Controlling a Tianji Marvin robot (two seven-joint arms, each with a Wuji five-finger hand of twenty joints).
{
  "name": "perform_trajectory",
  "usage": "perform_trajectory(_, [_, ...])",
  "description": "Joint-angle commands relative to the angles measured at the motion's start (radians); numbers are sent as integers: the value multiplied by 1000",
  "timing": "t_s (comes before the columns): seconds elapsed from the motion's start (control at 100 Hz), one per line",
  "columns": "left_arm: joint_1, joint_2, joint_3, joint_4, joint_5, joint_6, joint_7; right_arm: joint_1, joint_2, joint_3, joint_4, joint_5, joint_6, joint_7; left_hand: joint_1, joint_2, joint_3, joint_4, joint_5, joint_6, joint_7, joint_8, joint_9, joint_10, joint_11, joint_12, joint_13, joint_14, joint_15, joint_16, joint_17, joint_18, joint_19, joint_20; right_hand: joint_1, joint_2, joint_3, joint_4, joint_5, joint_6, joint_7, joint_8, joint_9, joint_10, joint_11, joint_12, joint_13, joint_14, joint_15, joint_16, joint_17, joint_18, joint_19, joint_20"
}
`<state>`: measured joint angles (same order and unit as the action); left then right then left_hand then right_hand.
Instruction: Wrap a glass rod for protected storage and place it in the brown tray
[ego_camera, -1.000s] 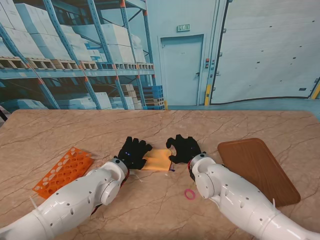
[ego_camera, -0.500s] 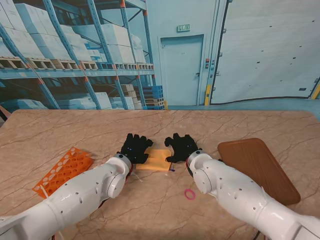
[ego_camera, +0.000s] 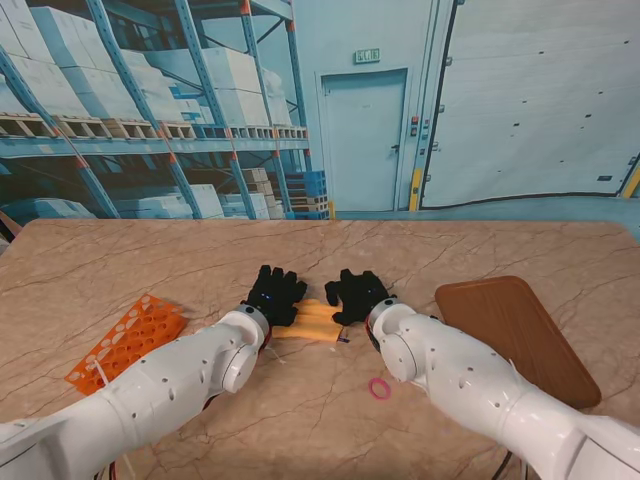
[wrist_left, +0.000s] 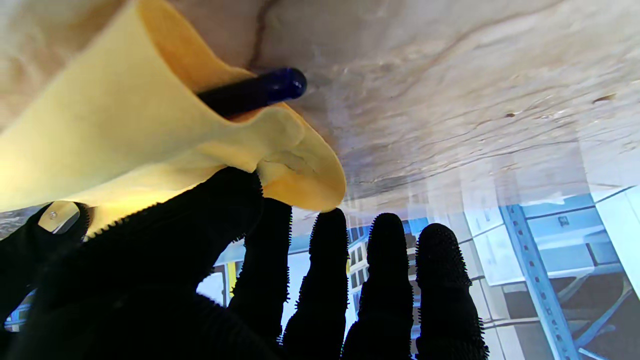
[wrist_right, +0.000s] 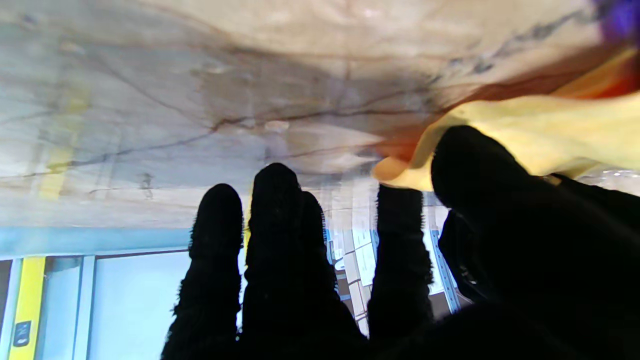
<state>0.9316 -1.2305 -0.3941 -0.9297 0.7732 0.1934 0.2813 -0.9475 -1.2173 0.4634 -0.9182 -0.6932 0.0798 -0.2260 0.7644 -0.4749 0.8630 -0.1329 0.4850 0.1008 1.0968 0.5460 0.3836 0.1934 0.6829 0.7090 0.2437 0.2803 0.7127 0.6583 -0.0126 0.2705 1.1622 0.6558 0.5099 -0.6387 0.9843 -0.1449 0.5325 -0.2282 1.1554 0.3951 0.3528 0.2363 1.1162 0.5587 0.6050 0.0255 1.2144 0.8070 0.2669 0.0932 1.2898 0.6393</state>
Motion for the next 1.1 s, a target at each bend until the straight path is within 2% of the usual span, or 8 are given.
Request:
perform_trajectory(0.0, [19,-2,0,7,-2,-1,-7,-8,-5,-4,9,2,-10,7,63,-60,6,-42,41,-38,83,25,25,11,32,15,4,6,14,-5,-1,3,13,-10,46,-21,26,-27,73,-39,44,-15,21,-10,19,-7,3,7,4,-8,0,4,47,-15])
perform_trajectory(0.18, [36,4,-29,-10,2,-25,12,-15,-7,16,7,12,-27,-3,64,-59,7,-46,31,-32,104,29,35,-1,46,22,11,-4,15,-6,3,-1,15,-9,75,43,-10,-29,95,-60,52,-20,54,-20,17,-7,11,8,6,-18,1,5,45,-14])
perform_trajectory(0.41, [71,17,-87,-48,21,-69,60,-48,7,76,-38,12,-47,-9,61,-52,6,-48,14,-33,120,31,37,-13,59,29,15,-14,21,-5,8,-5,18,-8,83,77,-32,-25,85,-89,40,-21,63,-25,16,-7,10,7,4,-24,1,5,45,-13])
perform_trajectory(0.7, [105,42,-142,-93,50,-134,73,-84,31,126,-93,-8,-91,6,54,-49,2,-47,11,-51,124,29,44,-29,58,28,26,-30,18,-9,10,-8,17,-9,82,63,-36,-22,109,-148,26,-7,80,-34,9,-9,4,9,-1,-32,1,5,44,-13])
perform_trajectory(1.09, [161,78,-212,-166,115,-168,79,-139,65,190,-180,-40,-155,49,60,-56,7,-46,13,-54,122,26,49,-29,55,27,31,-30,14,-11,10,-8,16,-9,82,34,-15,-33,149,-163,6,4,104,-43,-6,-10,4,11,0,-37,2,6,35,-15])
